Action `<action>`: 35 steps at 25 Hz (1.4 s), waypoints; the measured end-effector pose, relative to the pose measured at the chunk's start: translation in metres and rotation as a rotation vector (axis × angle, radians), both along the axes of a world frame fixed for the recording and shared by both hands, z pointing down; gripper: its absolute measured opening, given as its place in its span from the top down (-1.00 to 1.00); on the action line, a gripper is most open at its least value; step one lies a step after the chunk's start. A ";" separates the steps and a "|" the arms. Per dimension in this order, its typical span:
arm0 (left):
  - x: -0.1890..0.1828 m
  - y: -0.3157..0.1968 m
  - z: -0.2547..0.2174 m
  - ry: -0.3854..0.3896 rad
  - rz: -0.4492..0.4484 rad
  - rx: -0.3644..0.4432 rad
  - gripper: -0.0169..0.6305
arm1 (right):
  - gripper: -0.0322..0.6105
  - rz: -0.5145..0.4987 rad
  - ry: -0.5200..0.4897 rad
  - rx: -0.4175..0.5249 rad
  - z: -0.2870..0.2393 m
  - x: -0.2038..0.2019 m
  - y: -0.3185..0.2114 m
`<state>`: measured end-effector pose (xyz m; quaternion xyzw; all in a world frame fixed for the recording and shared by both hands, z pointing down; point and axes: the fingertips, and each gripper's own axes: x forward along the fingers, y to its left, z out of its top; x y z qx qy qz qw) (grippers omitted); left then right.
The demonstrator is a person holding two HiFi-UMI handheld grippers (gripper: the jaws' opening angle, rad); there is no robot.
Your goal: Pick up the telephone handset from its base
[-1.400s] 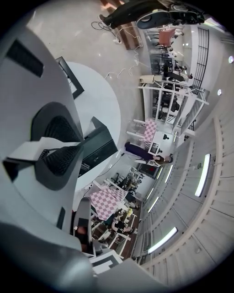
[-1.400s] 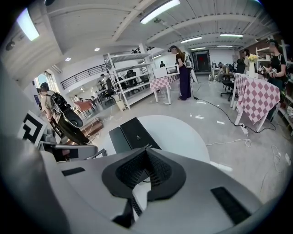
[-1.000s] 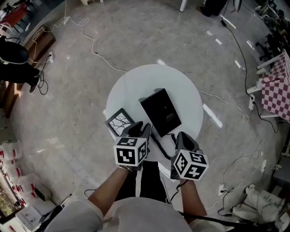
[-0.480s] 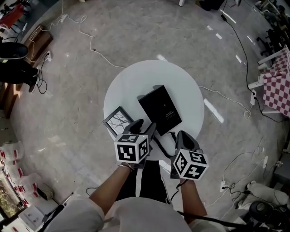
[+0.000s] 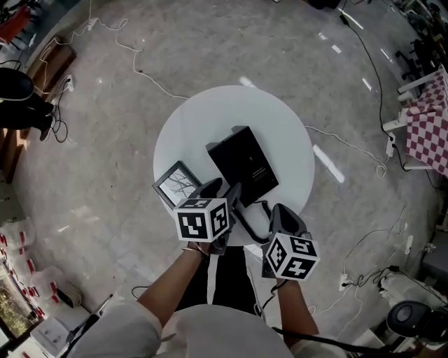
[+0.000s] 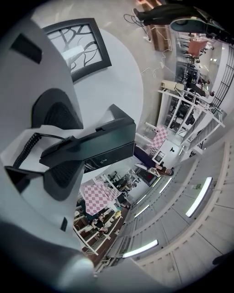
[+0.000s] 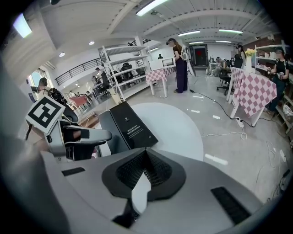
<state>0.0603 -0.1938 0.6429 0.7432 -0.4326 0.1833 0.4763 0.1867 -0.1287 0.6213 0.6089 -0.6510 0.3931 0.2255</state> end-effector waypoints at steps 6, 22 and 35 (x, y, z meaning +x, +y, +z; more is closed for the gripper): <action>0.007 -0.004 0.004 0.016 -0.017 -0.013 0.26 | 0.82 0.005 0.002 -0.011 0.004 0.008 0.004; 0.011 -0.012 0.005 0.082 -0.031 -0.038 0.42 | 0.82 0.015 0.001 -0.022 0.010 0.015 0.009; 0.007 -0.008 -0.003 0.132 -0.058 -0.084 0.61 | 0.82 -0.015 -0.056 0.009 0.005 0.006 0.002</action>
